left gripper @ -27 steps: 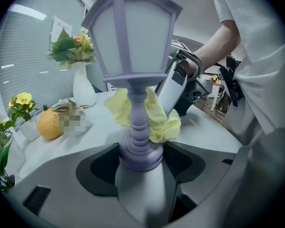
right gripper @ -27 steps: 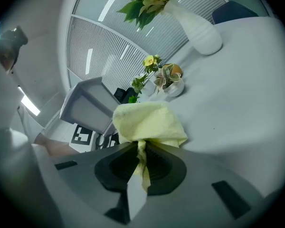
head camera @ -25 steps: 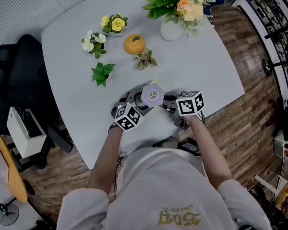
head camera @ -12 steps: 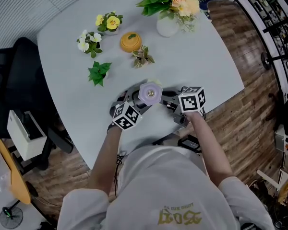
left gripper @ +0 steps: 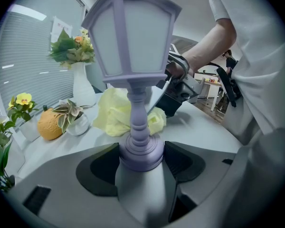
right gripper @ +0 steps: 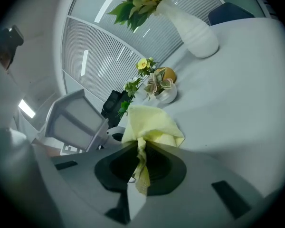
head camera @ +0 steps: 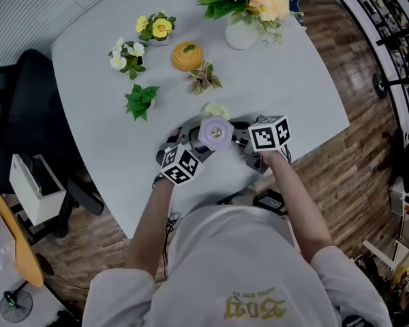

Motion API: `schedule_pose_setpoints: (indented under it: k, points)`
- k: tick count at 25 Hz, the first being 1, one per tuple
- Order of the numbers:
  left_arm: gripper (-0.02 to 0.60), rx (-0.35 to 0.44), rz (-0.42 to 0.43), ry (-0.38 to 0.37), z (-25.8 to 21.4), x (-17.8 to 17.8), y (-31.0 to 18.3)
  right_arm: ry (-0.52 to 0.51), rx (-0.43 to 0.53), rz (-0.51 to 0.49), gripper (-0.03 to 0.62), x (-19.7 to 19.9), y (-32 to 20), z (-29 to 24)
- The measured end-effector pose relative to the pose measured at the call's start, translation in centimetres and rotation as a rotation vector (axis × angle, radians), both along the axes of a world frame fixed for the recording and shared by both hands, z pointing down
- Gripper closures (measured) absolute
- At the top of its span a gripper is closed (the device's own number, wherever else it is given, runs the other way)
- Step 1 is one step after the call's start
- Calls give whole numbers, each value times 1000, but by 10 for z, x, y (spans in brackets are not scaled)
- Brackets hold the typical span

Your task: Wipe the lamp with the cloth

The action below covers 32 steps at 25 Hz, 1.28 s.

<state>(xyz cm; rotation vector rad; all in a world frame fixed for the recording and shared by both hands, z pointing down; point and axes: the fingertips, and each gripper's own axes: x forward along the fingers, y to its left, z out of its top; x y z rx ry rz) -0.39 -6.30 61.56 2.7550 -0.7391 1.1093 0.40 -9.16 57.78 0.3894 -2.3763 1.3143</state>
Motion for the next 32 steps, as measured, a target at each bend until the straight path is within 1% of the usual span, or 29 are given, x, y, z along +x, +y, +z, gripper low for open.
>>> schedule_pose_setpoints:
  k: [4, 11, 18, 24, 29, 32]
  points:
    - [276, -1, -1, 0, 0, 0, 0, 27, 11, -32, 549, -10, -12, 3]
    - [276, -2, -2, 0, 1, 0, 0, 30, 17, -71, 549, -25, -19, 5]
    - [276, -2, -2, 0, -1, 0, 0, 40, 26, -71, 549, -17, -20, 5]
    - [276, -3, -2, 0, 0, -1, 0, 49, 15, -74, 549, -9, -16, 6]
    - [276, -3, -3, 0, 0, 0, 0, 64, 21, -91, 549, -5, -12, 6]
    - [276, -4, -2, 0, 1, 0, 0, 73, 23, -119, 549, -3, -5, 6]
